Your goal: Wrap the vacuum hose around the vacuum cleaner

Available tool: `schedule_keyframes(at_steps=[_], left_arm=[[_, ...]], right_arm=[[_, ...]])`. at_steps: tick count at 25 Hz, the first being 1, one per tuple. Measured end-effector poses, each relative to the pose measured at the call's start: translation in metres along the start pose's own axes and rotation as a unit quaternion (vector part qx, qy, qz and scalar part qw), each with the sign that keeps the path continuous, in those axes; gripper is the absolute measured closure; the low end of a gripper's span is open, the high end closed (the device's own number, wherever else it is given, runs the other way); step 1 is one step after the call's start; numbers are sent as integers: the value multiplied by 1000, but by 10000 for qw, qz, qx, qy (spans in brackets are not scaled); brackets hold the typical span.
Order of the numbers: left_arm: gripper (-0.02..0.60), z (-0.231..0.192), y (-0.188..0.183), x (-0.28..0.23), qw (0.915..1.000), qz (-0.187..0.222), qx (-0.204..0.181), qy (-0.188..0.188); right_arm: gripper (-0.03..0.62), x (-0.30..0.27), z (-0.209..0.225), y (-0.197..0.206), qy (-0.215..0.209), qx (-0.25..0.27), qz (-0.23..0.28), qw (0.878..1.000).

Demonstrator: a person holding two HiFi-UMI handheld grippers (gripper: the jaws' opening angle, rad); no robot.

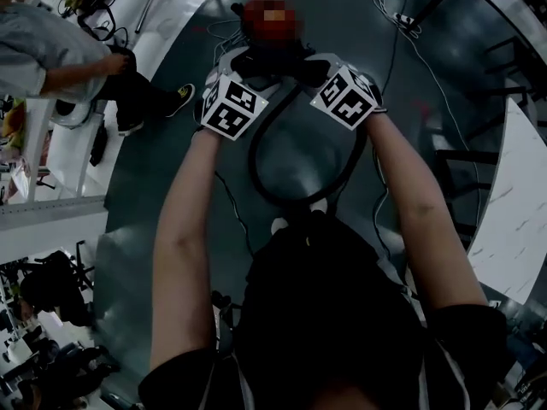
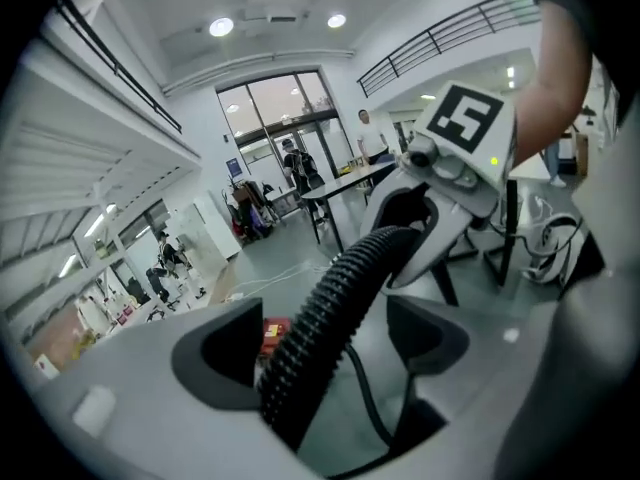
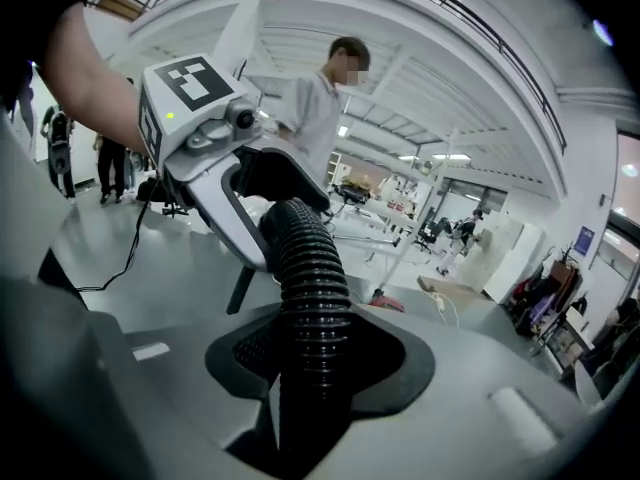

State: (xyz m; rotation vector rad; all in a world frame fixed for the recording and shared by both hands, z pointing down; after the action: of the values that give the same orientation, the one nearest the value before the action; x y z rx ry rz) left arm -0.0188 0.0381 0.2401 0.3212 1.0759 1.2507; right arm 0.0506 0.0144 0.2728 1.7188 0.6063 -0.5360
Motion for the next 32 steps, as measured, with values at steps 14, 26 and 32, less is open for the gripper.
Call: schedule_keyframes(at_steps=[14, 26, 32], left_arm=[[414, -7, 7, -18, 9890, -1080, -875, -508], [416, -21, 17, -29, 9843, -1131, 784, -1103], [416, -53, 31, -22, 9607, -940, 2091, -1564]], right_arm=[[429, 1, 9, -36, -557, 863, 338, 9941], [272, 14, 64, -16, 436, 616, 369, 9965], [273, 40, 104, 39, 781, -98, 334, 9963]])
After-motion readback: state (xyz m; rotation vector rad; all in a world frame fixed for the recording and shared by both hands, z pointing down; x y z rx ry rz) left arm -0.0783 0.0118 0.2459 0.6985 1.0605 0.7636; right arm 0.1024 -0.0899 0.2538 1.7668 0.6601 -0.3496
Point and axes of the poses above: the fingertips, and each gripper's own axes: x backward along the fingers, z to its right, y out of its underside, the point moved 2 cm from there along x, backward along the fingers, and after that the axes turned 10 degrees about -y, right-handed, at the moved point
